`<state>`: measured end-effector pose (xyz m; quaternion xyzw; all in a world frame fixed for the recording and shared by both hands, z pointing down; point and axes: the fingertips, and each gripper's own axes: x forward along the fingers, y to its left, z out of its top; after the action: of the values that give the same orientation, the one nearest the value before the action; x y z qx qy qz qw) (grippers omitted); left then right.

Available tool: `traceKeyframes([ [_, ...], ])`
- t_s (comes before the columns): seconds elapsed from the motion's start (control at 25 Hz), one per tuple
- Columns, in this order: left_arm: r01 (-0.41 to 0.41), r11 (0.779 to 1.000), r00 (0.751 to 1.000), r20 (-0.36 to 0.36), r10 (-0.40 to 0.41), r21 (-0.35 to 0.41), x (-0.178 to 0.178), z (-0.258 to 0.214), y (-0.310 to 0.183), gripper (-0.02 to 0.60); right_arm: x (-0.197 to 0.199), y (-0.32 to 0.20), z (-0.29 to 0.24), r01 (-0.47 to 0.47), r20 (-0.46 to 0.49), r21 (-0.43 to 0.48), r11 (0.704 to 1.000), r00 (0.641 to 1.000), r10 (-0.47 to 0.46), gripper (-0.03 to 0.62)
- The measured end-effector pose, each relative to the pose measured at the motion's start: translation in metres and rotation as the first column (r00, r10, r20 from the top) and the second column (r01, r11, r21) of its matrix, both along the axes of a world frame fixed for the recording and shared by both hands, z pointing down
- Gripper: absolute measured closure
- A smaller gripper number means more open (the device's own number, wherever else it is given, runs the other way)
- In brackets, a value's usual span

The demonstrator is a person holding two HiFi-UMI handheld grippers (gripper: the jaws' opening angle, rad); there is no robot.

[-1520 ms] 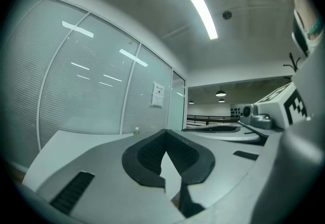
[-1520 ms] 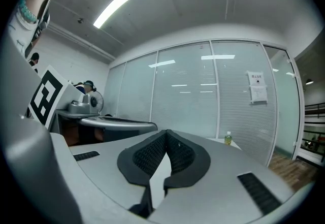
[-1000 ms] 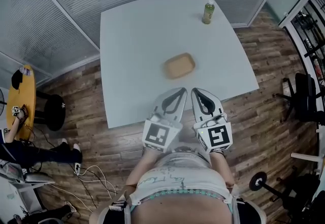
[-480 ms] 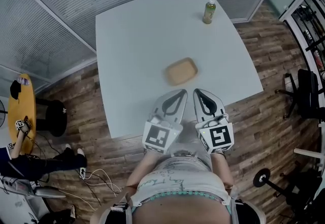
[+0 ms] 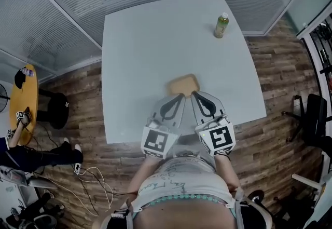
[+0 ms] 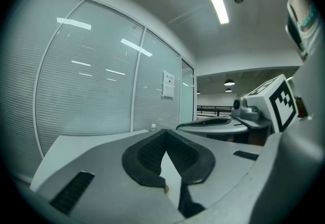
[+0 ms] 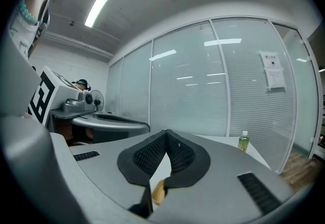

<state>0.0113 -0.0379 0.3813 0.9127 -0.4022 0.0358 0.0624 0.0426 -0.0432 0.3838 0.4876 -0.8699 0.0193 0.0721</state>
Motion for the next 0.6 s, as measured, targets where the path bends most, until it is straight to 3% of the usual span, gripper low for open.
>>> traceKeyframes([
  [0.6,0.145,0.989,0.988,0.042,-0.145,0.005,0.030,0.007,-0.054,0.584,0.025,-0.054,0.013,0.208,0.007,-0.040,0.977,0.978,-0.207,0.600],
])
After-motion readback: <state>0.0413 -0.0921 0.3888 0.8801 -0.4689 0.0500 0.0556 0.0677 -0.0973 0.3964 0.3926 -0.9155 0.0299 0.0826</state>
